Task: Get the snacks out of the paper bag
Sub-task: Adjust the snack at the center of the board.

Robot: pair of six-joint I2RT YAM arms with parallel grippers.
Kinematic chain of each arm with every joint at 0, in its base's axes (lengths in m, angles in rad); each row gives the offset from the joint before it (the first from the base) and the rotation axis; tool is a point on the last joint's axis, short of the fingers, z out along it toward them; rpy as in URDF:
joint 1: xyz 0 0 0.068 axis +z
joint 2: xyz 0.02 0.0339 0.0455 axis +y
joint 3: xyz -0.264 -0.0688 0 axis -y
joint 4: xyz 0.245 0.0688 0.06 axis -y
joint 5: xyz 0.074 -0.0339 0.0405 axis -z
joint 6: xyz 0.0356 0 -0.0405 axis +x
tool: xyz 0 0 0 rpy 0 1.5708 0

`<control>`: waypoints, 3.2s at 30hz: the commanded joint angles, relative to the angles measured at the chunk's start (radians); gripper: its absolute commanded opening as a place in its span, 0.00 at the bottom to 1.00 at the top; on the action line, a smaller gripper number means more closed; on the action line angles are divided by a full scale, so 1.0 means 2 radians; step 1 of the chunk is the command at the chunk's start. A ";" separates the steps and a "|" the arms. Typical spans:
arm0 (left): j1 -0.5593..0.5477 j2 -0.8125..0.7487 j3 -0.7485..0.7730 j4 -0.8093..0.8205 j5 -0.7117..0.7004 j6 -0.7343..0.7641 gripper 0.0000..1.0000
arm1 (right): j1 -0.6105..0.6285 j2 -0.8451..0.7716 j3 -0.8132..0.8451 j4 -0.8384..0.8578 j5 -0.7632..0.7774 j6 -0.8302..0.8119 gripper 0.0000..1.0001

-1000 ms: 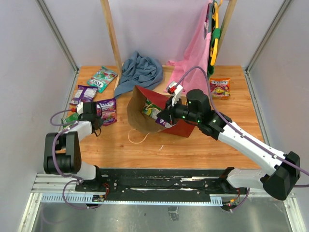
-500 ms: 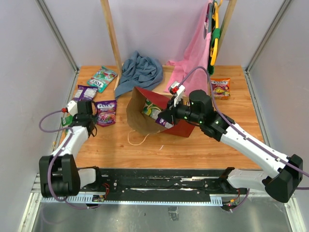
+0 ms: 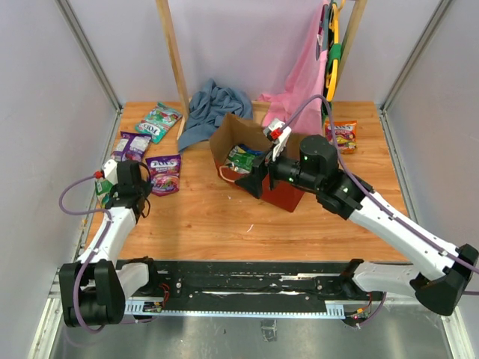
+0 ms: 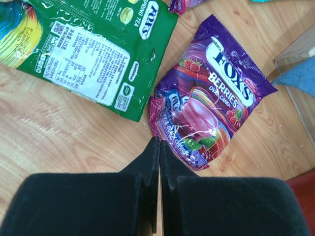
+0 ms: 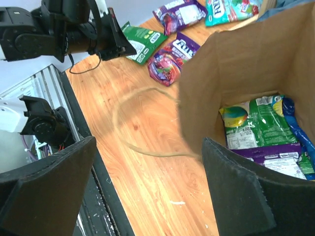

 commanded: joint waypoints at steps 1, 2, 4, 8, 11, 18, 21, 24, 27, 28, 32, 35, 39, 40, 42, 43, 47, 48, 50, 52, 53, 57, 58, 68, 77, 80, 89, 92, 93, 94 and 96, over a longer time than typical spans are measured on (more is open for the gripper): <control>0.000 -0.023 -0.005 0.017 -0.008 0.009 0.00 | 0.047 -0.038 0.022 0.006 0.064 -0.025 0.89; 0.000 -0.026 -0.007 0.017 -0.010 0.010 0.01 | 0.062 -0.042 0.023 0.012 0.088 -0.040 0.90; 0.000 -0.031 -0.010 0.021 -0.011 0.008 0.00 | 0.084 -0.040 0.032 0.021 0.128 -0.065 0.90; 0.000 -0.028 -0.018 0.039 -0.001 0.006 0.00 | 0.104 0.007 0.084 0.033 0.141 -0.092 0.86; 0.000 -0.016 -0.028 0.064 0.010 0.002 0.01 | 0.108 0.089 0.141 0.037 0.110 -0.092 0.65; 0.001 0.040 -0.034 0.132 0.042 0.010 0.00 | 0.107 0.319 0.311 0.029 0.052 -0.054 0.14; 0.009 0.063 -0.029 0.147 0.069 0.012 0.01 | 0.106 0.416 0.383 0.014 0.048 -0.046 0.06; 0.038 0.077 -0.028 0.151 0.104 0.010 0.01 | 0.100 0.502 0.460 -0.014 0.031 -0.035 0.01; 0.058 0.068 -0.041 0.156 0.118 0.008 0.01 | 0.096 0.563 0.514 -0.029 0.019 -0.028 0.01; 0.061 0.061 -0.048 0.163 0.123 0.006 0.01 | 0.094 0.580 0.523 -0.026 0.018 -0.027 0.01; 0.066 0.038 -0.060 0.176 0.137 0.003 0.01 | 0.084 0.656 0.575 -0.028 0.007 -0.022 0.01; 0.067 0.032 -0.059 0.172 0.145 0.005 0.00 | 0.075 0.718 0.631 -0.050 -0.005 -0.014 0.01; 0.068 0.030 -0.064 0.176 0.148 0.009 0.01 | 0.062 0.757 0.650 -0.061 -0.028 0.006 0.01; 0.068 0.030 -0.065 0.179 0.148 0.010 0.01 | 0.061 0.757 0.645 -0.062 -0.029 0.008 0.01; 0.068 0.034 -0.069 0.182 0.148 0.009 0.00 | 0.060 0.755 0.632 -0.066 -0.026 0.005 0.01; 0.068 0.036 -0.070 0.183 0.150 0.010 0.01 | 0.061 0.754 0.628 -0.071 -0.024 0.003 0.01; 0.068 0.035 -0.077 0.185 0.152 0.011 0.01 | 0.061 0.754 0.624 -0.105 -0.014 -0.009 0.01; 0.068 0.033 -0.079 0.186 0.152 0.011 0.01 | 0.061 0.753 0.620 -0.111 -0.010 -0.011 0.01; 0.068 0.029 -0.081 0.186 0.151 0.011 0.01 | 0.062 0.747 0.606 -0.120 0.005 -0.018 0.01; 0.068 0.025 -0.083 0.184 0.150 0.011 0.00 | 0.063 0.737 0.585 -0.122 0.024 -0.024 0.01; 0.068 0.022 -0.083 0.182 0.150 0.011 0.00 | 0.063 0.732 0.578 -0.119 0.030 -0.026 0.01; 0.068 0.004 -0.082 0.171 0.147 0.009 0.01 | 0.067 0.699 0.556 -0.102 0.033 -0.033 0.01; 0.068 -0.002 -0.081 0.166 0.145 0.009 0.01 | 0.070 0.689 0.553 -0.097 0.038 -0.037 0.01; 0.068 -0.060 -0.037 0.061 0.082 -0.007 0.01 | 0.110 0.630 0.517 -0.018 0.109 -0.045 0.12; 0.068 -0.114 -0.006 0.006 0.090 -0.018 0.00 | 0.115 0.716 0.608 -0.016 0.095 -0.049 0.81; 0.069 -0.142 -0.004 -0.004 0.095 -0.023 0.01 | 0.111 0.743 0.615 0.001 0.090 -0.055 0.84; 0.068 -0.154 0.000 -0.017 0.102 -0.017 0.01 | 0.098 0.802 0.669 -0.082 0.072 -0.048 0.74; 0.069 -0.154 -0.002 -0.016 0.102 -0.013 0.00 | 0.097 0.789 0.644 -0.119 0.094 -0.064 0.72; 0.069 -0.154 -0.004 -0.016 0.102 -0.012 0.00 | 0.097 0.787 0.637 -0.135 0.098 -0.067 0.72; 0.068 -0.154 -0.006 -0.014 0.102 -0.010 0.01 | 0.096 0.783 0.627 -0.147 0.098 -0.069 0.72; 0.069 -0.151 -0.014 -0.005 0.109 -0.005 0.01 | 0.094 0.768 0.595 -0.161 0.097 -0.065 0.72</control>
